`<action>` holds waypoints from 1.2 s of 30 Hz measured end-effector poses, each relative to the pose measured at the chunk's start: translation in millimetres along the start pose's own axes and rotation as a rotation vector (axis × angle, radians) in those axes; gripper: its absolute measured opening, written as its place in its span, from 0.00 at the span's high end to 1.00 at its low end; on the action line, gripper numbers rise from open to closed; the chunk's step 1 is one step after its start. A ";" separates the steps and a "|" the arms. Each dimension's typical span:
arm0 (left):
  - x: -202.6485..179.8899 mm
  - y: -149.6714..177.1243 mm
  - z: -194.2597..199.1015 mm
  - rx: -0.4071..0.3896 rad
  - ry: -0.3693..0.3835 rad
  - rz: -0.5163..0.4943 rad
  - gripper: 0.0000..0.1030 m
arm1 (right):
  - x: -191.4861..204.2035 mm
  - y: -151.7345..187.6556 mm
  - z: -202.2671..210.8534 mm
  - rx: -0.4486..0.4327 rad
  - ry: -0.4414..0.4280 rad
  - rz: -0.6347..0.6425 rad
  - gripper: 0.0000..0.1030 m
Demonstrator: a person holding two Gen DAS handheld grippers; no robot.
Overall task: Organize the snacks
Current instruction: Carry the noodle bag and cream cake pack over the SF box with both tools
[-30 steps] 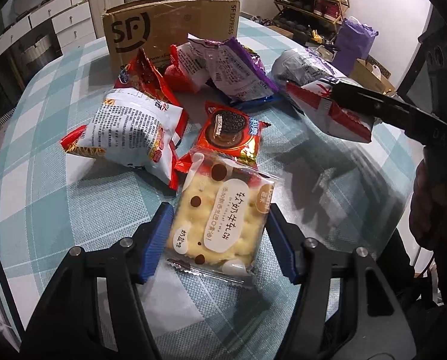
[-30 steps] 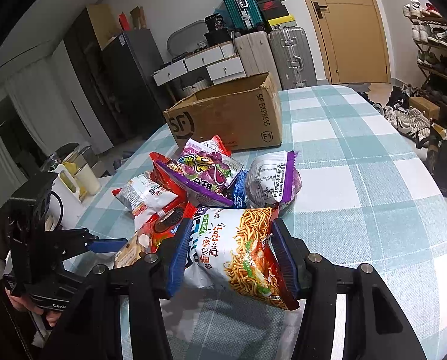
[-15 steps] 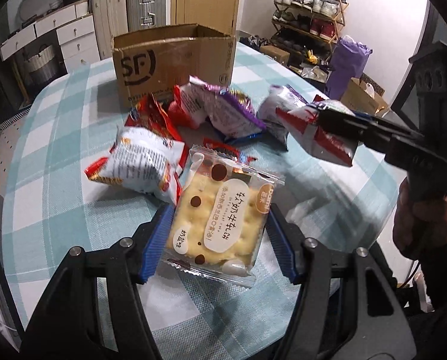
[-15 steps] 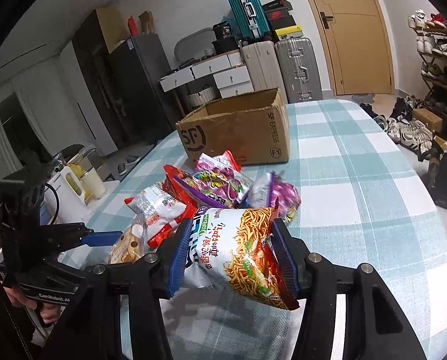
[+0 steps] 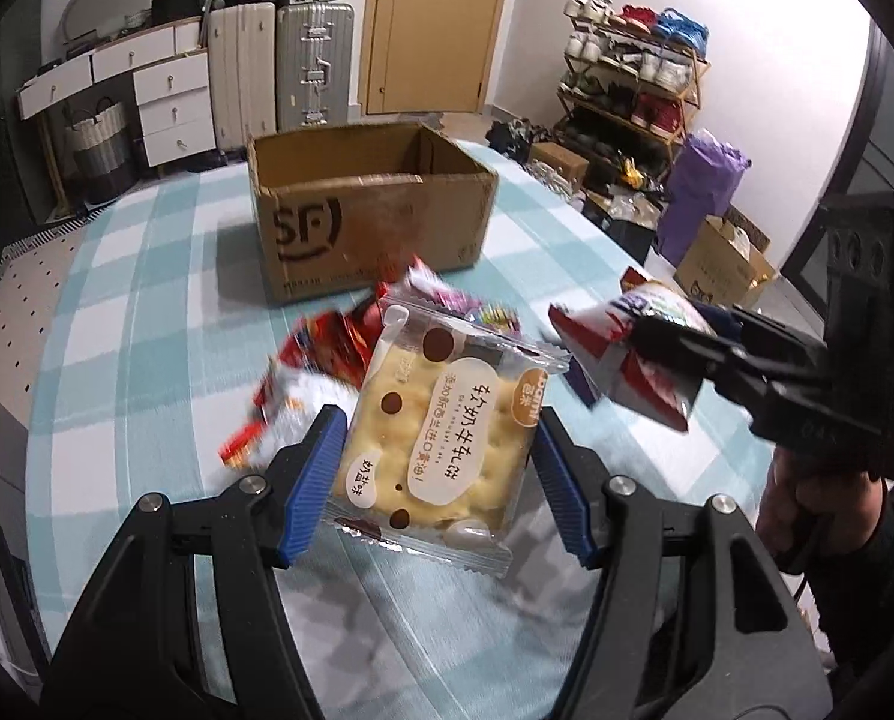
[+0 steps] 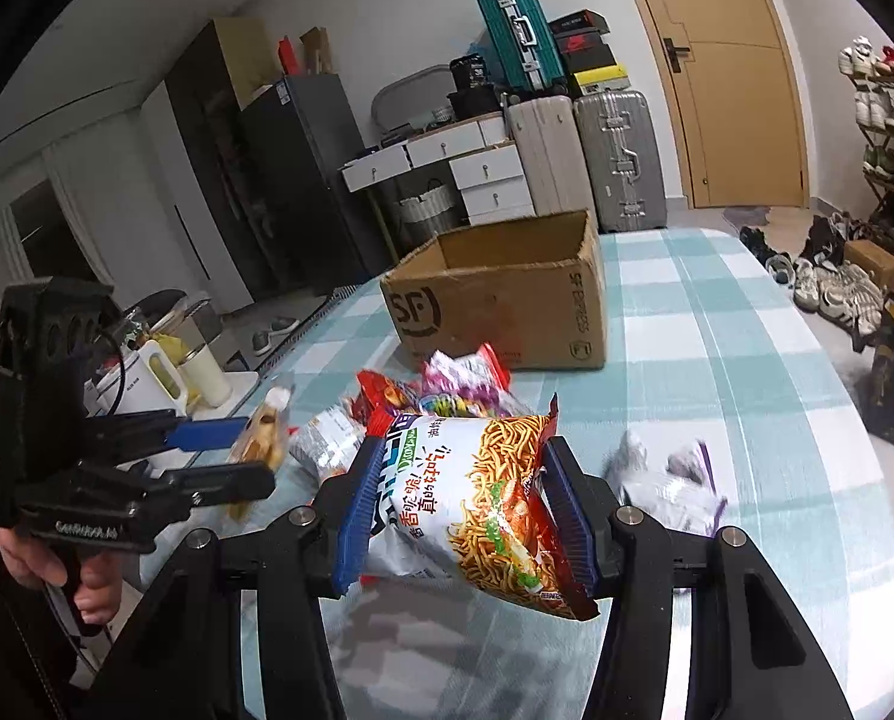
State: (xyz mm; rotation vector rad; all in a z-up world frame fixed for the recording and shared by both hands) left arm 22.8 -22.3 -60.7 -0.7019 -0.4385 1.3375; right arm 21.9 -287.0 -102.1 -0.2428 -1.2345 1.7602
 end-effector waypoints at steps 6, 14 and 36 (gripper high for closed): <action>9.2 -41.3 -5.5 -0.040 -0.024 0.014 0.41 | 1.2 -32.3 -9.2 -0.014 -0.038 0.002 0.48; 23.1 -99.7 -21.0 -0.064 -0.030 0.037 0.41 | 6.6 -93.7 -22.6 -0.051 -0.055 0.059 0.48; 82.0 -245.4 -105.4 -0.045 -0.090 0.067 0.41 | -20.9 -225.3 -118.3 -0.047 -0.016 0.074 0.48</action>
Point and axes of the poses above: each gripper's, at about its wrist camera, not at the fingertips, and z roughly against the way its jaws point, x to its left, y to its underside, the point moved 6 cm from there along -z, roughly the way its jaws point, and after that the axes turned 4 degrees about -y, right-handed, at the moved point
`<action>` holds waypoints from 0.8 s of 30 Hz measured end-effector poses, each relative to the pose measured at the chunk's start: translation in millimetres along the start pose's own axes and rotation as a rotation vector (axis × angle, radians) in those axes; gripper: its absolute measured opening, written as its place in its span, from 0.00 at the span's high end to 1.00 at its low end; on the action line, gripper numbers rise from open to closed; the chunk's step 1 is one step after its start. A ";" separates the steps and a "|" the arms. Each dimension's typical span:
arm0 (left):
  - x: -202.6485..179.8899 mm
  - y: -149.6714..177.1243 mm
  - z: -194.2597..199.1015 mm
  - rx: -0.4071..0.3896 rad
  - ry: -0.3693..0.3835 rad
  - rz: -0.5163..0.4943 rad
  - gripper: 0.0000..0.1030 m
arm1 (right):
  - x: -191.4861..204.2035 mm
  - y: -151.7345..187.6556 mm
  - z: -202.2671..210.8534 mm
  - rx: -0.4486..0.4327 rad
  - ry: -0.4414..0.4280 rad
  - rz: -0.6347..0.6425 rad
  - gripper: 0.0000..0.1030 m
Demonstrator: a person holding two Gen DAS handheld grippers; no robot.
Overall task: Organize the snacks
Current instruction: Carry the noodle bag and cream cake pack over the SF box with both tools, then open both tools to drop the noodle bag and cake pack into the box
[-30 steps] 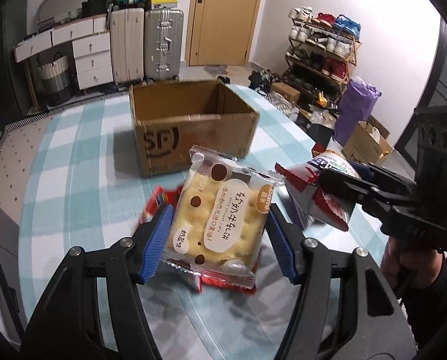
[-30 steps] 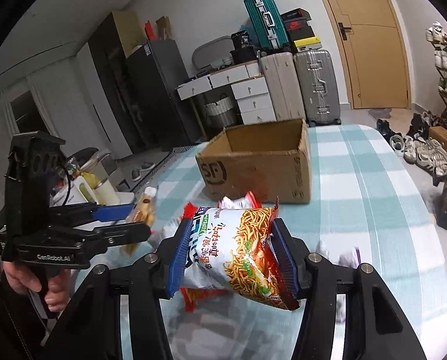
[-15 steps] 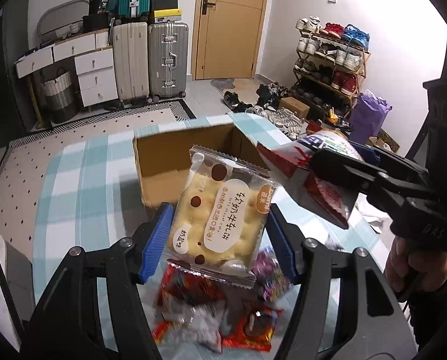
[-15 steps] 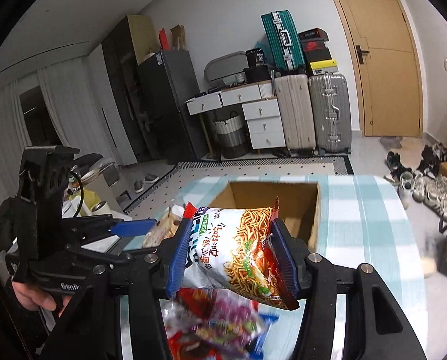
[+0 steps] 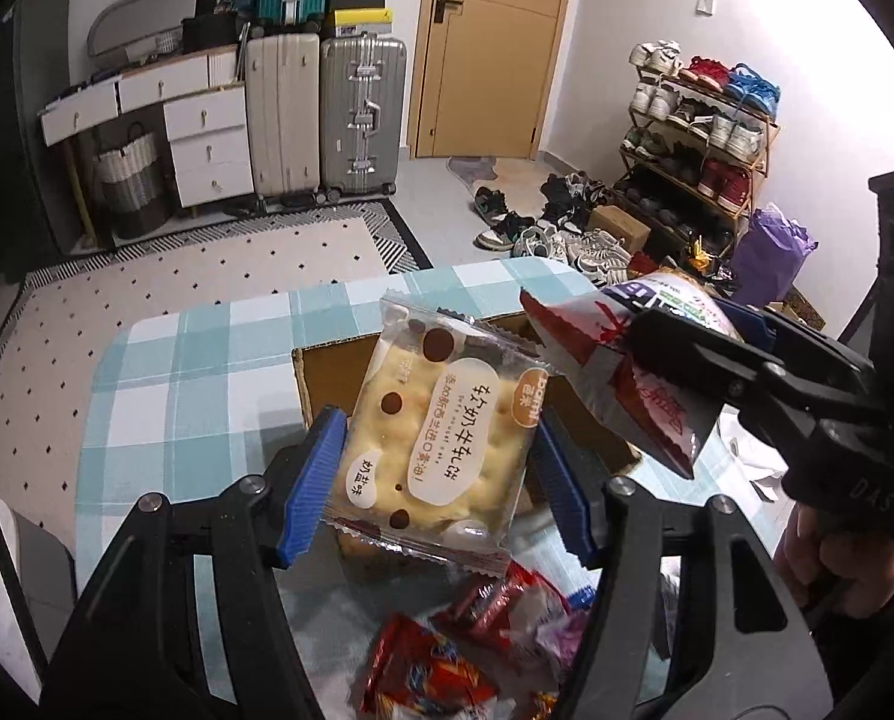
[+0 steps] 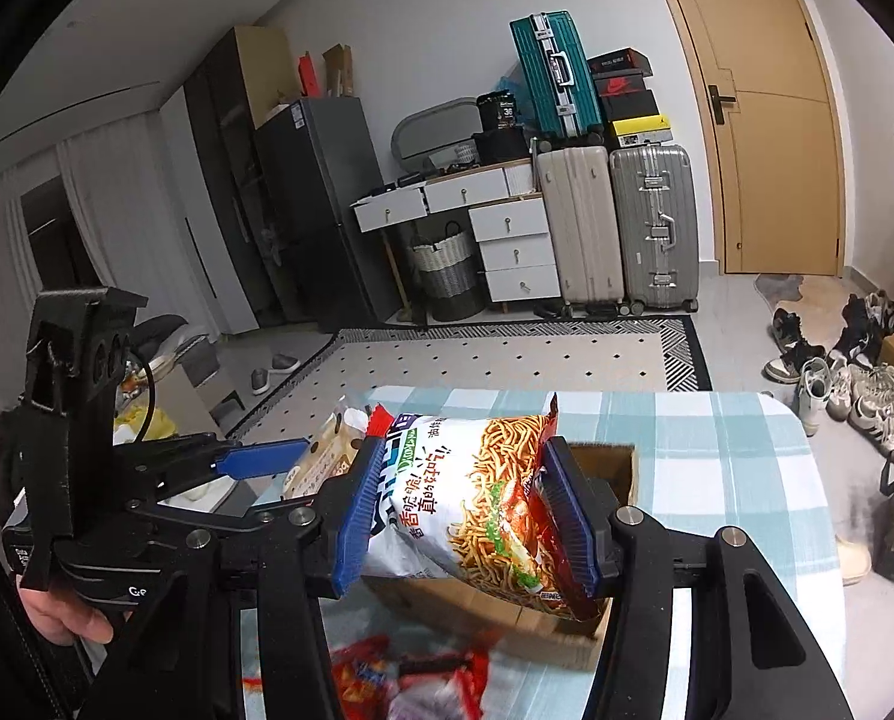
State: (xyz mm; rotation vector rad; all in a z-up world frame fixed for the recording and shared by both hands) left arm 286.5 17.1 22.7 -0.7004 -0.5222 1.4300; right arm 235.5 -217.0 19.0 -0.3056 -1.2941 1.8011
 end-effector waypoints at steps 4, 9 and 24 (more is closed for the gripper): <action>8.7 -5.9 -31.7 0.027 -0.013 -0.005 0.41 | -9.9 -5.8 -31.2 0.029 0.023 0.005 0.48; 14.2 3.1 -64.7 0.063 -0.018 -0.006 0.41 | -24.9 1.3 -58.2 0.059 0.046 0.003 0.48; 34.5 12.1 -110.5 0.119 -0.021 0.051 0.18 | -56.4 27.8 -80.9 0.082 0.056 -0.037 0.24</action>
Point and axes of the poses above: each gripper's, at about its wrist camera, not at the fingertips, and z roughly against the way its jaws point, x to its left, y to its underside, the point moved 6 cm from there along -z, roughly the way its jaws point, and after that the axes turned 4 degrees about -y, right-handed, at the moved point
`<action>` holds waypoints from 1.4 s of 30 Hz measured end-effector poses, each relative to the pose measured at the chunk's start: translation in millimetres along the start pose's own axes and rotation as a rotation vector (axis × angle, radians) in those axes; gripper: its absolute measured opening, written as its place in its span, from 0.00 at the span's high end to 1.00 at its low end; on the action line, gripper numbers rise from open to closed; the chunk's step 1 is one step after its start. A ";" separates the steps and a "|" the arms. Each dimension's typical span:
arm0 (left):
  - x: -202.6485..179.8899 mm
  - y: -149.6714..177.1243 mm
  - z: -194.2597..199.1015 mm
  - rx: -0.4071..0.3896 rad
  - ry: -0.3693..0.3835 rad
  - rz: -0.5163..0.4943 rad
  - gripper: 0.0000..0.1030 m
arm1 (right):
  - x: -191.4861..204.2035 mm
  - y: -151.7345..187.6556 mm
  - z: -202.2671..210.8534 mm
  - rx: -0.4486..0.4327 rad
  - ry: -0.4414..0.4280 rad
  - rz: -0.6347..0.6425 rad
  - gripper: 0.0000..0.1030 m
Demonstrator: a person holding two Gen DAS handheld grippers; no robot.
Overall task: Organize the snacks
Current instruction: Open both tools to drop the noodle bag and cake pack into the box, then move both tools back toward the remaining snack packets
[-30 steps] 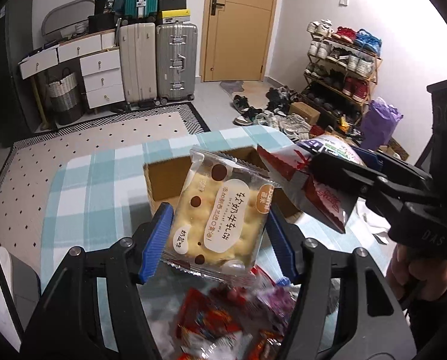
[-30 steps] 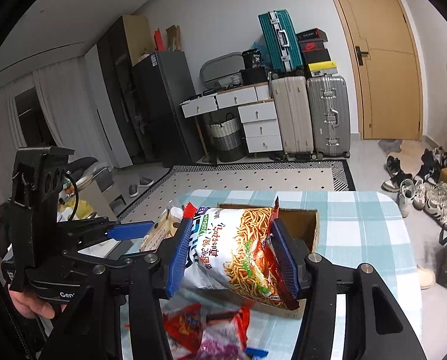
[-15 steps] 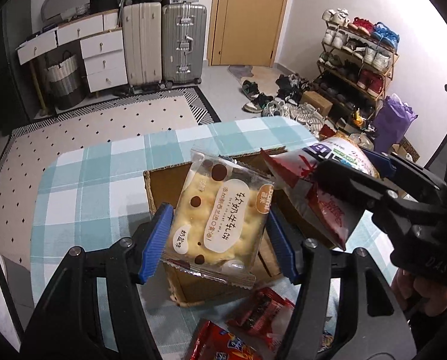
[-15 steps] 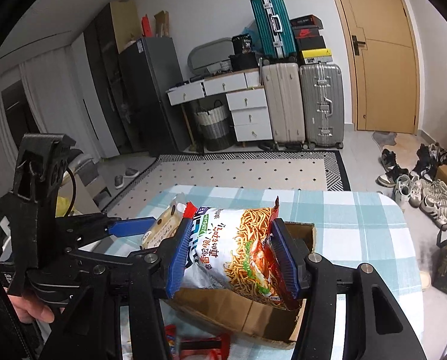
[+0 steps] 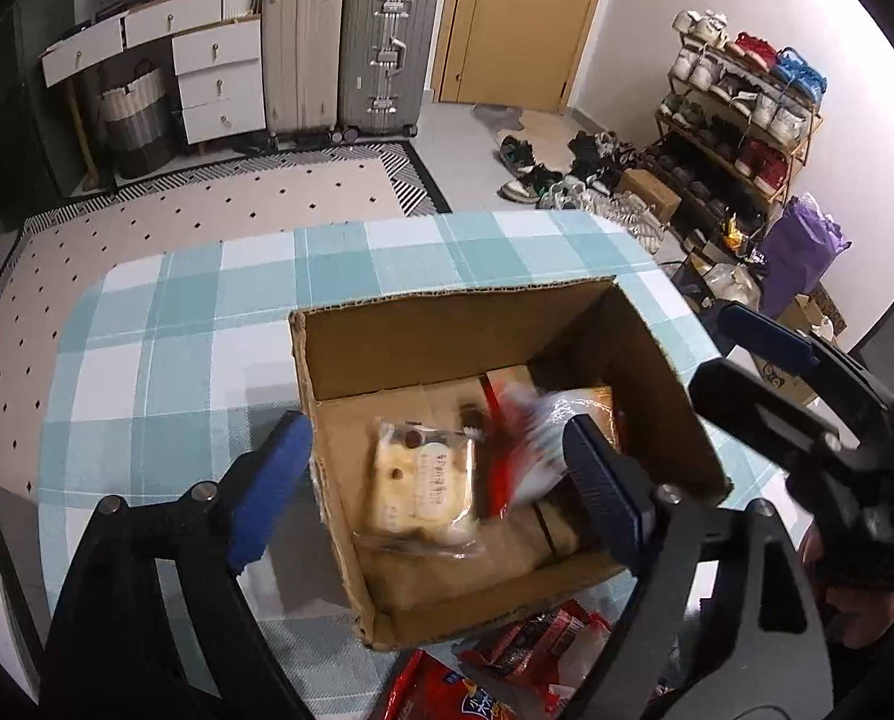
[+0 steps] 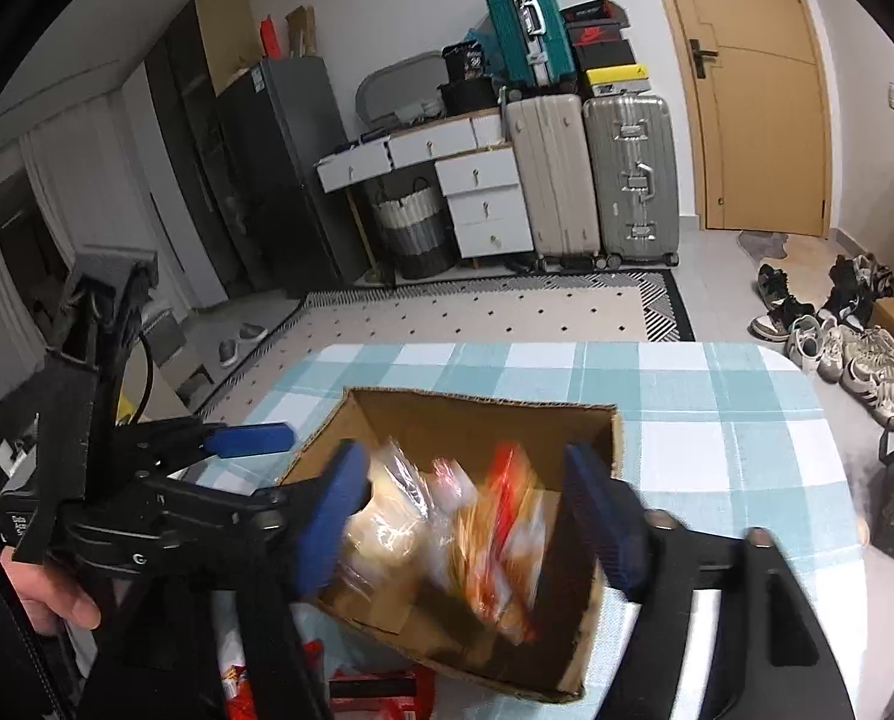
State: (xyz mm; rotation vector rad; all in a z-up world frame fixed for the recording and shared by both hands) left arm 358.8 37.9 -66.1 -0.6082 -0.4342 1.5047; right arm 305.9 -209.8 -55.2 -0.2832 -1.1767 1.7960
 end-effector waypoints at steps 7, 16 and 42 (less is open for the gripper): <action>0.7 7.2 37.1 -0.061 -0.026 -0.012 0.18 | 5.8 -4.8 41.8 -0.058 0.017 0.022 0.24; -16.7 24.1 99.6 -0.105 -0.035 -0.021 0.18 | 32.0 0.5 95.3 -0.098 0.024 0.067 0.24; -60.6 130.1 245.0 -0.263 -0.096 -0.034 0.01 | 82.0 75.0 242.6 -0.183 0.079 0.105 0.19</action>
Point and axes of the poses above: each gripper's, at about its wrist camera, not at the fingertips, and z roughly against the way its jaws point, x to its left, y to its underside, the point moved 6 cm from there along -z, roughly the way its jaws point, and after that the axes turned 4 degrees about -y, right-handed, at the moved point
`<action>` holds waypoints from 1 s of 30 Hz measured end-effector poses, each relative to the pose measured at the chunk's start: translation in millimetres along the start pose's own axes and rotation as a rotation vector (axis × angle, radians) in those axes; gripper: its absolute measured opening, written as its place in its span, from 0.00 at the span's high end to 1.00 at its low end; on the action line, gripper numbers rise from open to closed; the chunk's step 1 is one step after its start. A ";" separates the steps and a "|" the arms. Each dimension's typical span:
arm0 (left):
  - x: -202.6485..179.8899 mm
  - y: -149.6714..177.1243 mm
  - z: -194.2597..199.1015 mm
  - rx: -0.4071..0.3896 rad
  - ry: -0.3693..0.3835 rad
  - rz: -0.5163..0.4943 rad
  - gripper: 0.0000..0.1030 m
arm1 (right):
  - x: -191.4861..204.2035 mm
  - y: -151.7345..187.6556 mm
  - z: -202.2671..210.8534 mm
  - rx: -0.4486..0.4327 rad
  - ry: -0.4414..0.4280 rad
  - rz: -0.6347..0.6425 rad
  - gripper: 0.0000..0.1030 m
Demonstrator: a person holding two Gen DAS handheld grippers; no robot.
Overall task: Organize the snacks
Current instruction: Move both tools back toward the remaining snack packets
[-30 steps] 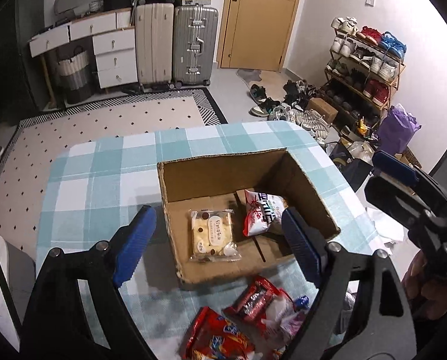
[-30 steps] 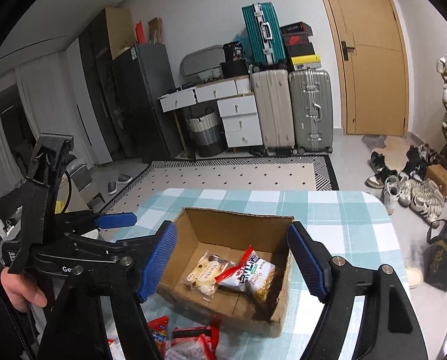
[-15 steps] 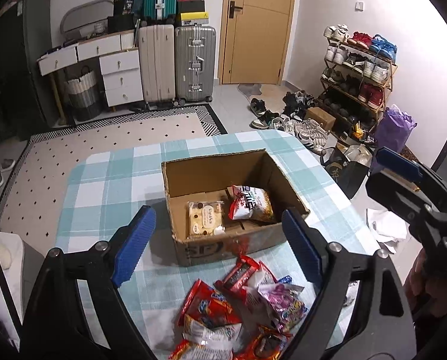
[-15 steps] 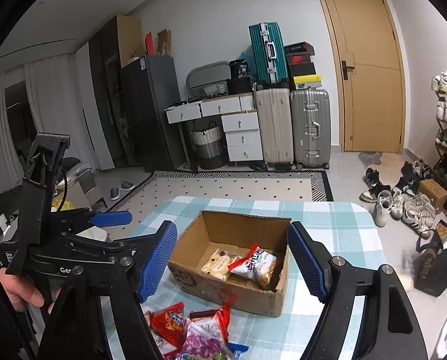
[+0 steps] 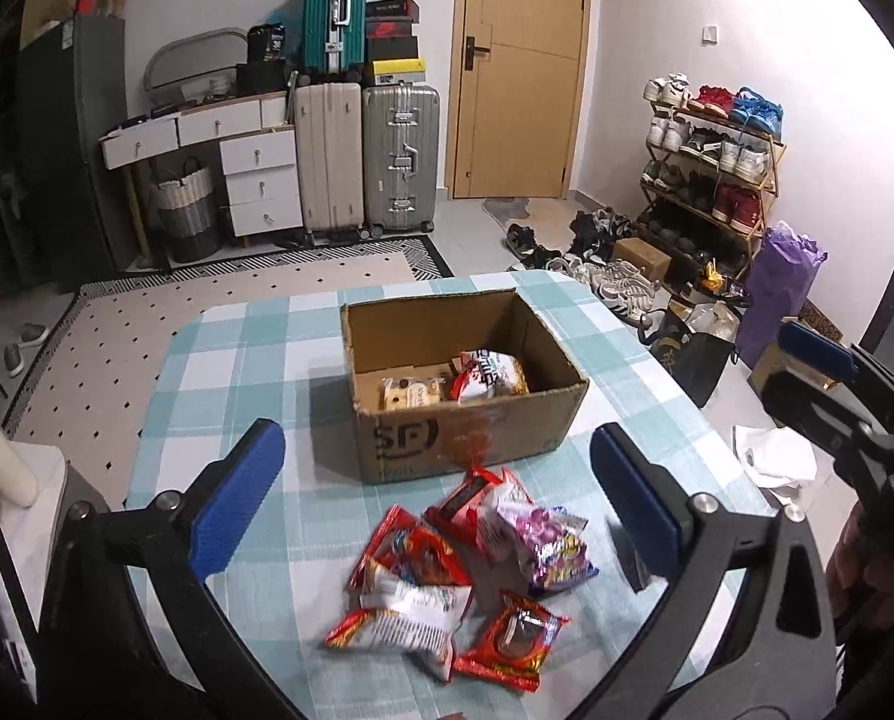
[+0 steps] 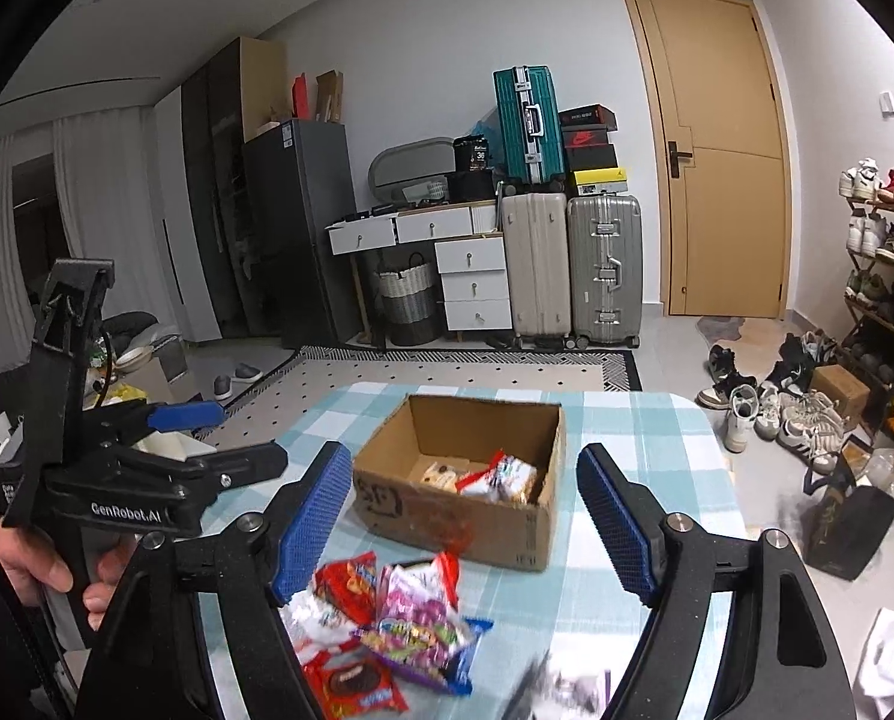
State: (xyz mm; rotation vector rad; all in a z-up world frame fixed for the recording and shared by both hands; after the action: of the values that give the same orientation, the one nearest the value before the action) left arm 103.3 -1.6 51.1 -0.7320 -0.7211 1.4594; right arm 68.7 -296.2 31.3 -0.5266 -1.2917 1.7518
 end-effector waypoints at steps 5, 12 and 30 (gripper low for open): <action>0.1 25.3 12.4 0.010 -0.002 0.013 0.01 | 3.4 29.1 25.0 0.010 0.014 -0.014 0.18; 6.0 62.5 23.2 0.032 -0.001 0.058 0.01 | -2.1 67.3 45.4 0.037 0.040 -0.057 0.16; 22.0 114.1 -28.3 0.121 -0.012 0.155 0.01 | -40.1 150.8 19.0 0.183 0.076 -0.182 0.16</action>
State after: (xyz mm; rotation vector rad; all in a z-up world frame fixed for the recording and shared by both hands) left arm 57.5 18.8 -57.5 -0.6984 -0.5896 1.6350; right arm 16.2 -352.1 -105.9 -0.3559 -1.0788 1.6622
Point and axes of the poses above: each gripper's, at about its wrist camera, not at the fingertips, and z roughly against the way its jaws point, x to its left, y to its underside, the point moved 6 cm from there along -z, roughly the way its jaws point, and after that the axes turned 4 degrees about -y, right-handed, at the moved point
